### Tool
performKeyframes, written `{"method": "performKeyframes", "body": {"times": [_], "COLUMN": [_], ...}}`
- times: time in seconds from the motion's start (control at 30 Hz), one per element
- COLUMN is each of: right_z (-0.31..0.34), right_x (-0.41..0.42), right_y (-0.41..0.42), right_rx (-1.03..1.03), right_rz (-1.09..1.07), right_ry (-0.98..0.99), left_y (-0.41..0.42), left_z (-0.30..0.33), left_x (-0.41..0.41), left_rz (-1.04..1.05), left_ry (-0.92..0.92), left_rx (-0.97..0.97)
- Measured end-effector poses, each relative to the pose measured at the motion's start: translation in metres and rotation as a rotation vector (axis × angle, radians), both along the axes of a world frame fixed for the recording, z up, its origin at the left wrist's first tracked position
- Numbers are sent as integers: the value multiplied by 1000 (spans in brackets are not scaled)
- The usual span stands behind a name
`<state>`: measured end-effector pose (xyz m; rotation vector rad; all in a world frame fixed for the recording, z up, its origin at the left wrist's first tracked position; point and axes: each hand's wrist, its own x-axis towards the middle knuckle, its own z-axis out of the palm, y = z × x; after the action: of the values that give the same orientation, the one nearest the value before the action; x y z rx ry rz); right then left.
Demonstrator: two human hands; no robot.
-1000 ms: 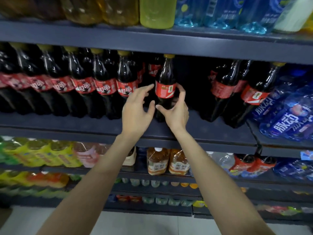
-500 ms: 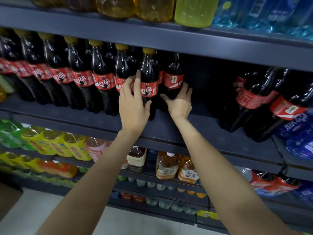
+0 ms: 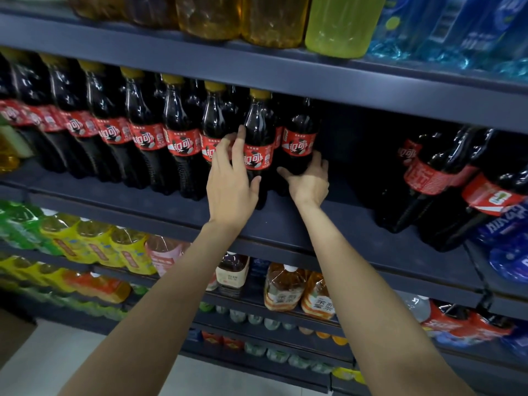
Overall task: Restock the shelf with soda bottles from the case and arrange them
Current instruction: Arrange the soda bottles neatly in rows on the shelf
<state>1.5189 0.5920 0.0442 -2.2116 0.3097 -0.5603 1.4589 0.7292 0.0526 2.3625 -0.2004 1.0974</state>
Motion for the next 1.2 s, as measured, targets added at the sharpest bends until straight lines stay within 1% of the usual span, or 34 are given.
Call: {"method": "performKeyframes", "body": {"times": [0.17,0.23,0.3,0.37,0.43,0.5,0.57,0.63,0.7,0.73,0.8,0.9,0.97,1.03,1.1,1.2], "right_z": [-2,-4,-5,-6,-11,-16,-18,-19,-18,-17,-13,-6,-3,0,3,6], "right_x": [0,-1,-8,-26,-53,-83,-109,-126,-136,-140,-143,-136,-129,-124,-118,-113], "right_y": [2,-2,-12,-28,-48,-71,-98,-127,-155,-168,-188,-207,-213,-214,-212,-208], "right_rx": [-60,-35,85,193,242,267,256,180,93,72,46,-1,-3,26,70,208], "right_rz": [-17,35,146,249,295,288,230,138,36,-5,-42,-22,2,32,81,289], "right_ry": [-5,-21,-45,-50,-72,-139,-200,-240,-253,-253,-240,-197,-164,-138,-107,-37], "left_y": [-2,-5,-10,-22,-42,-68,-100,-137,-175,-193,-226,-258,-264,-258,-241,-206], "left_z": [1,2,1,-2,-7,-9,-5,1,5,7,7,7,10,12,13,12], "left_x": [-2,-6,-14,-28,-44,-53,-50,-36,-18,-10,5,18,22,23,22,16], "left_rz": [-1,-8,-33,-72,-158,-301,-477,-639,-750,-775,-755,-571,-524,-566,-657,-863], "left_ry": [38,78,82,20,-42,-40,57,225,399,451,471,412,399,425,442,569], "left_rx": [-5,-42,-161,-340,-469,-521,-514,-460,-423,-417,-419,-394,-440,-488,-525,-634]}}
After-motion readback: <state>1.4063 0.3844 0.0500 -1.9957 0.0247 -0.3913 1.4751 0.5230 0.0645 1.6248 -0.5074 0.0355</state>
